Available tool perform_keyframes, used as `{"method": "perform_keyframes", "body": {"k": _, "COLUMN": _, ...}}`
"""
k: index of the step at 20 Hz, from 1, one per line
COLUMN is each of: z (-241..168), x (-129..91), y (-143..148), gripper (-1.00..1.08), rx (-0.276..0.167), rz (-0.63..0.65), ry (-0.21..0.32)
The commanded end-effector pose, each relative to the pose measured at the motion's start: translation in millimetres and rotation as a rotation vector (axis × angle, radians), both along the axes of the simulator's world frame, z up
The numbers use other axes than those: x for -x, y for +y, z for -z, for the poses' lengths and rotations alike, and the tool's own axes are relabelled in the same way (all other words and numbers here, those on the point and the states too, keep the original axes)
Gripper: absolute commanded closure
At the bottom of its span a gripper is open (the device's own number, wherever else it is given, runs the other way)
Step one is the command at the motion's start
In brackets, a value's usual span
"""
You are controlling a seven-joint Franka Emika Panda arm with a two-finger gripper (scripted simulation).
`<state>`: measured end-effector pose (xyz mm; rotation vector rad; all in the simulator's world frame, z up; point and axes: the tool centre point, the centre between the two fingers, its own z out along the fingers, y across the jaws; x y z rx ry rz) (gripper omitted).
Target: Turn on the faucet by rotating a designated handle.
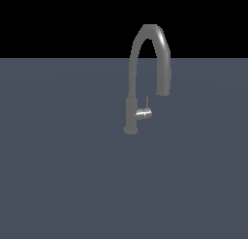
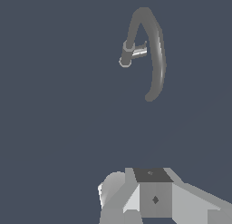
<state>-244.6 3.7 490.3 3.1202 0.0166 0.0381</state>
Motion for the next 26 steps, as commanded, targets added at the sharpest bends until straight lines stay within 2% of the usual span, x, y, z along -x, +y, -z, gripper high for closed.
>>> {"method": "perform_keyframes", "body": {"k": 1, "z": 0, "x": 0, "y": 0, "gripper": 1.08, "rx": 0.0, "rz": 0.0, "ry": 0.0}}
{"method": "perform_keyframes", "body": {"k": 7, "z": 0, "x": -5, "y": 0, "gripper": 1.08, "rx": -0.009, "rz": 0.009, "ry": 0.011}}
{"method": "perform_keyframes", "body": {"k": 13, "z": 2, "x": -19, "y": 0, "gripper": 1.08, "rx": -0.036, "rz": 0.036, "ry": 0.046}}
{"method": "perform_keyframes", "body": {"k": 19, "z": 5, "x": -44, "y": -1, "gripper": 1.08, "rx": -0.081, "rz": 0.083, "ry": 0.105}}
{"method": "perform_keyframes", "body": {"k": 26, "z": 13, "x": -82, "y": -5, "gripper": 1.08, "rx": -0.154, "rz": 0.157, "ry": 0.199}}
